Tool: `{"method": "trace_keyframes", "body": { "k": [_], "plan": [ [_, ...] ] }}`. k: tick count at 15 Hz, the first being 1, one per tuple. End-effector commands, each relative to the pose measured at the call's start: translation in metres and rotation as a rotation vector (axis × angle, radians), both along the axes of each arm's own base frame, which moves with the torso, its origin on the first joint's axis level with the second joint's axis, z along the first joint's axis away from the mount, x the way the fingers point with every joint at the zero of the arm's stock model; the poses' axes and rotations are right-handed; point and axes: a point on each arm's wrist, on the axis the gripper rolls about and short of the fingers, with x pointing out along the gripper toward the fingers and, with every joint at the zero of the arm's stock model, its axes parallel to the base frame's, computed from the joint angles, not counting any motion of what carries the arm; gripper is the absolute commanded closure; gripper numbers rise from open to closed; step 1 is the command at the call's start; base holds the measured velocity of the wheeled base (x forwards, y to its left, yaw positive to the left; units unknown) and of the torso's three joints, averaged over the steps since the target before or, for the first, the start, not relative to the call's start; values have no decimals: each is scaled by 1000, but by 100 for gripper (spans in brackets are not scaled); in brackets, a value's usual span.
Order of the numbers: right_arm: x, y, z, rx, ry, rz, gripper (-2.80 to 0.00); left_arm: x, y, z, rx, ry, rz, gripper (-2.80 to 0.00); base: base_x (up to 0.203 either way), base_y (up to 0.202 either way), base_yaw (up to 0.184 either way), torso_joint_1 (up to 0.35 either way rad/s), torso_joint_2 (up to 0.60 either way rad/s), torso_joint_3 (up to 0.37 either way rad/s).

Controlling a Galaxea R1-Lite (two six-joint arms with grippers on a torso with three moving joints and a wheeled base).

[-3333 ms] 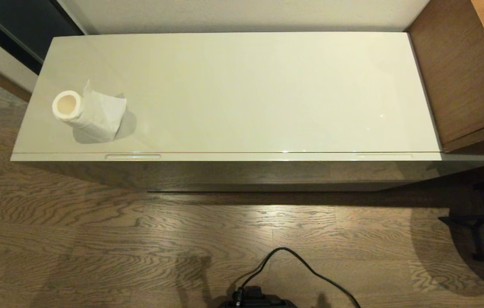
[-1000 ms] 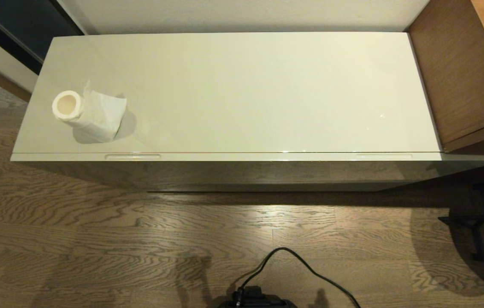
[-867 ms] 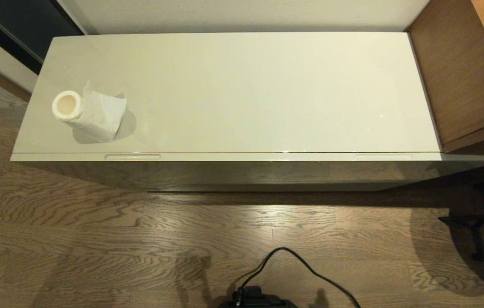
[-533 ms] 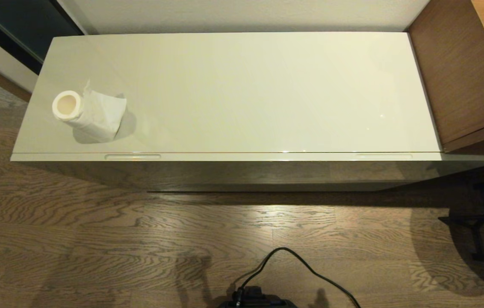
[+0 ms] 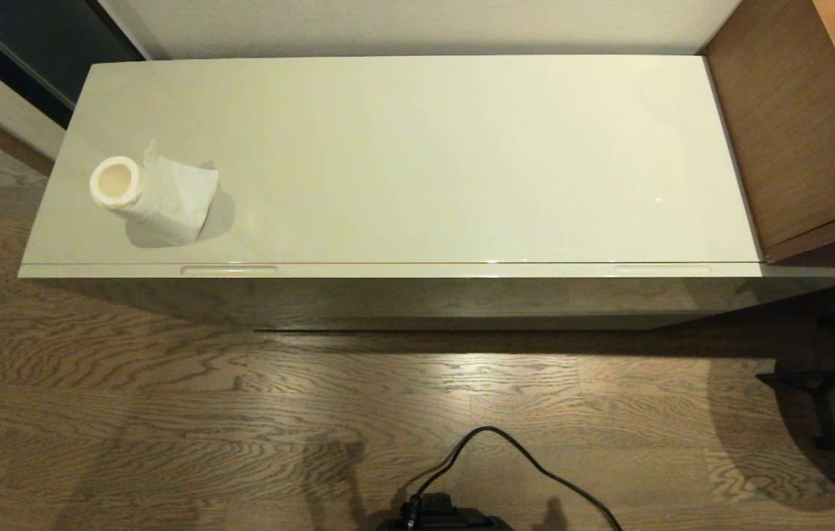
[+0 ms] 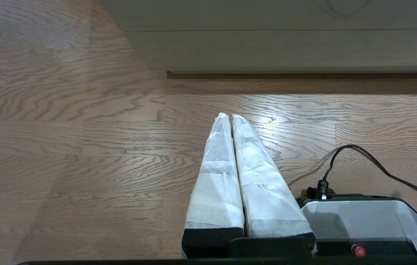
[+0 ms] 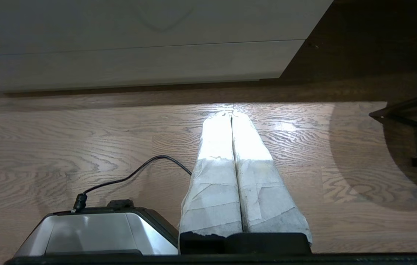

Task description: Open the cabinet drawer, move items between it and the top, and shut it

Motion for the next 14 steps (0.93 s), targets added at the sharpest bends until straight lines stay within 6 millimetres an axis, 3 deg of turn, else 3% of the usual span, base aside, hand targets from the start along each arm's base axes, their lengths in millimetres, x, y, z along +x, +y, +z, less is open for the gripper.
{"method": "trace_keyframes", "body": {
  "k": [1, 14],
  "plan": [
    [0, 0, 0, 0, 1, 0, 0, 0, 0, 0, 0, 2, 1, 0, 0, 0, 0, 0, 0, 0],
    [0, 0, 0, 8, 1, 0, 0, 0, 0, 0, 0, 0, 1, 0, 0, 0, 0, 0, 0, 0]
  ]
}}
